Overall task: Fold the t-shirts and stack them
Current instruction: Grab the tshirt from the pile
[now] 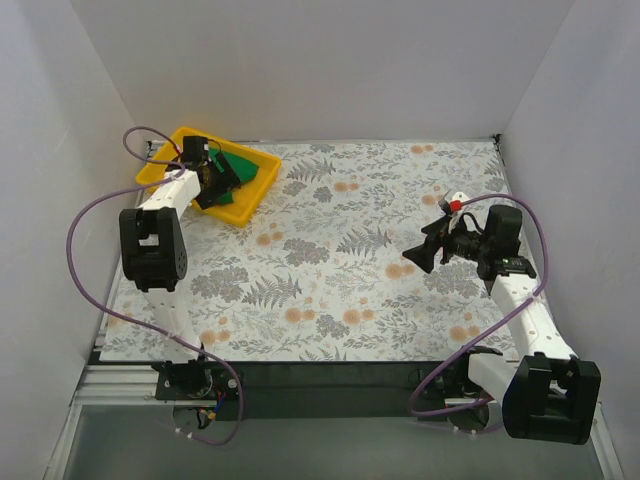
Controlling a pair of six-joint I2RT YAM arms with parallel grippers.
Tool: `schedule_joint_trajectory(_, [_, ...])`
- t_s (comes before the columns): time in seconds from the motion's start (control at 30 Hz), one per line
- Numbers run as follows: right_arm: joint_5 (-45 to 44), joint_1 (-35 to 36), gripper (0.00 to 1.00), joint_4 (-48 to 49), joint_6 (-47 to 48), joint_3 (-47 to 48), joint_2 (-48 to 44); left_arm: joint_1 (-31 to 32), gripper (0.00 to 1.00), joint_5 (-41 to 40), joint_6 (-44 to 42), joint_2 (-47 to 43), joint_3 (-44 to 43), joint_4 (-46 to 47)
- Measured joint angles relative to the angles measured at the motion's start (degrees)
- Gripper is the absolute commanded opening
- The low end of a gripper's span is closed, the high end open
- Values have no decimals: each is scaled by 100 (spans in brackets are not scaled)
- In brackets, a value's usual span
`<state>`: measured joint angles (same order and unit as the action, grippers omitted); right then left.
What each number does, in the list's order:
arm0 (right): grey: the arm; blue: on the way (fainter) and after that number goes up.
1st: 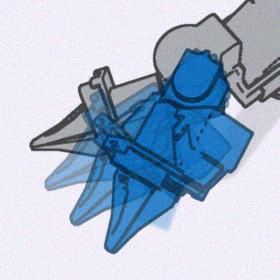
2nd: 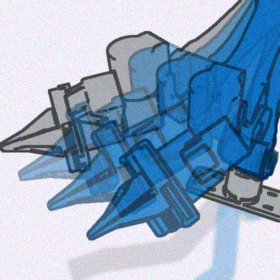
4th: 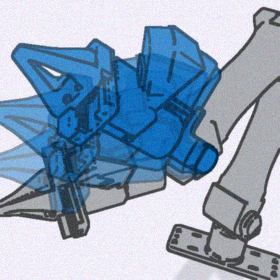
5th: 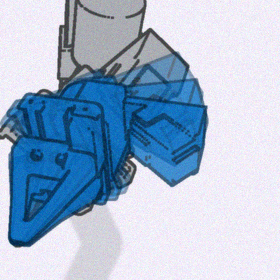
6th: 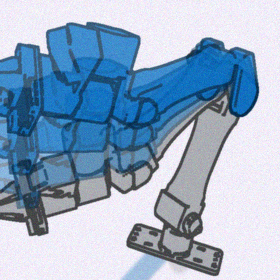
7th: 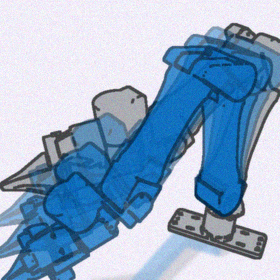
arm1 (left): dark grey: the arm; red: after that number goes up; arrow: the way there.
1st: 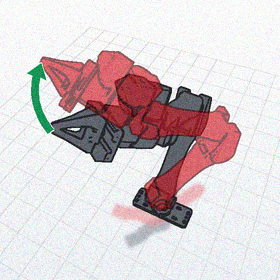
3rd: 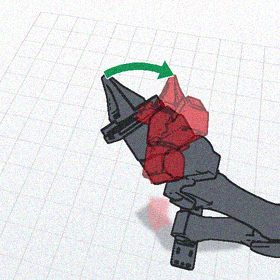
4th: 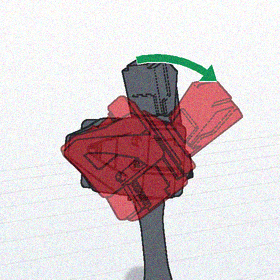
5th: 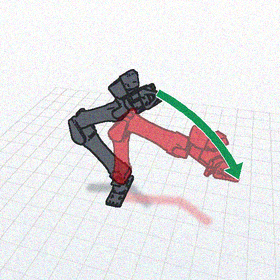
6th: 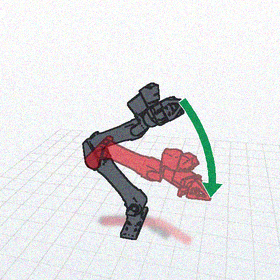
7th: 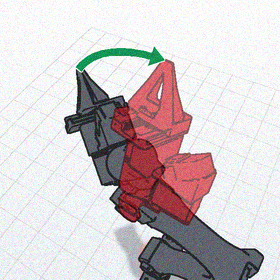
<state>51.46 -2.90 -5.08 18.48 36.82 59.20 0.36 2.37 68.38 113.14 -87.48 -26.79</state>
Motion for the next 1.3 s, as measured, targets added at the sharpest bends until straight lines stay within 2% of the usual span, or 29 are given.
schedule_joint_trajectory(0.23, [170,-48,98,50,-4,-4,-4,-216,77,-479,256,1246,-1558,-763])
schedule_joint_trajectory(0.6, [280,-109,98,52,-9,-4,-28,-223,74,-1047,-42,1329,-1873,-1126])
schedule_joint_trajectory(0.67, [299,-162,98,55,-15,-4,-28,-223,67,-1060,-59,1519,-2214,-1244])
schedule_joint_trajectory(0.7, [313,-192,98,55,-22,-4,-28,-223,49,-1064,-63,1635,-2376,-1248])
schedule_joint_trajectory(0.77, [352,-262,98,55,-31,-4,-28,-223,30,-1060,-74,1812,-2490,-1215])
schedule_joint_trajectory(0.8, [380,-297,98,59,-33,-4,-28,-223,15,-1054,-96,1864,-2485,-1222])
schedule_joint_trajectory(0.87, [437,-361,98,63,-50,-4,-28,-232,0,-1025,-140,1921,-2459,-1182])
schedule_joint_trajectory(0.93, [485,-396,98,74,-61,-4,-31,-234,0,-986,-245,1899,-2435,-1102])
schedule_joint_trajectory(1.03, [538,-422,98,92,-74,-4,-31,-210,0,-866,-382,1596,-2173,-809])
schedule_joint_trajectory(1.1, [566,-428,98,94,-74,-4,-35,-146,0,-704,-509,1038,-1670,-481])
schedule_joint_trajectory(1.3, [623,-487,98,96,-66,-11,-59,299,0,501,-599,-1458,-160,479])
